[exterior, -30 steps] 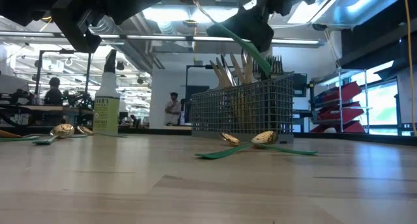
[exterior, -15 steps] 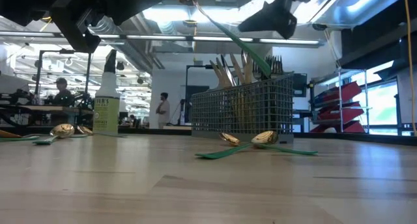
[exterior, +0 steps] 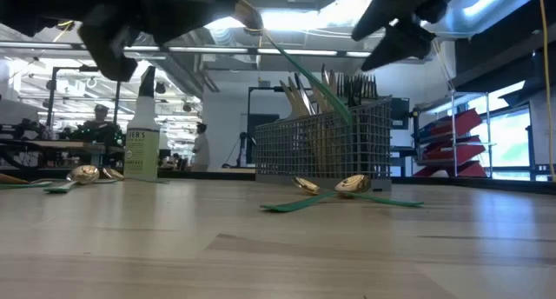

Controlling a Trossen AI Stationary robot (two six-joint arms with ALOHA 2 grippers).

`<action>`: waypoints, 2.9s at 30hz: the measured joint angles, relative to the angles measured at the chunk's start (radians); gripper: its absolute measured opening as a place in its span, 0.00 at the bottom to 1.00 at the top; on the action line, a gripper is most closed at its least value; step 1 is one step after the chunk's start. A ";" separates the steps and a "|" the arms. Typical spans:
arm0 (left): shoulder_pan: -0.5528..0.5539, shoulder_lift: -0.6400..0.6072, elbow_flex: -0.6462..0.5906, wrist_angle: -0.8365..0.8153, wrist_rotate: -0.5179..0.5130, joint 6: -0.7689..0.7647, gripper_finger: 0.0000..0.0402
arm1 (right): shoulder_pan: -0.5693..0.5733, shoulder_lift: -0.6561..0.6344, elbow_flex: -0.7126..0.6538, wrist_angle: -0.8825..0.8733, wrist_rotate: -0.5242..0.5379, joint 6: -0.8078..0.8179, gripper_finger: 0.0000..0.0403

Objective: Sort silverware
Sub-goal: Put the green spoon into the gray silverware organizer

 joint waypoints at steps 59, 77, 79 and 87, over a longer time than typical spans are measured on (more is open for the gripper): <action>1.088 -0.147 0.936 -1.281 0.752 -0.238 0.00 | 0.373 0.002 -0.434 0.183 0.540 0.707 0.77; 1.180 0.093 0.934 -1.190 0.650 -0.153 0.00 | 0.373 0.004 -0.434 0.183 0.553 0.702 0.77; 1.180 0.096 0.934 -1.189 0.617 -0.145 0.00 | 0.373 0.012 -0.434 0.184 0.553 0.702 0.77; 1.181 0.097 0.934 -1.194 0.529 -0.177 0.00 | 0.373 0.086 -0.434 0.255 0.558 0.701 0.77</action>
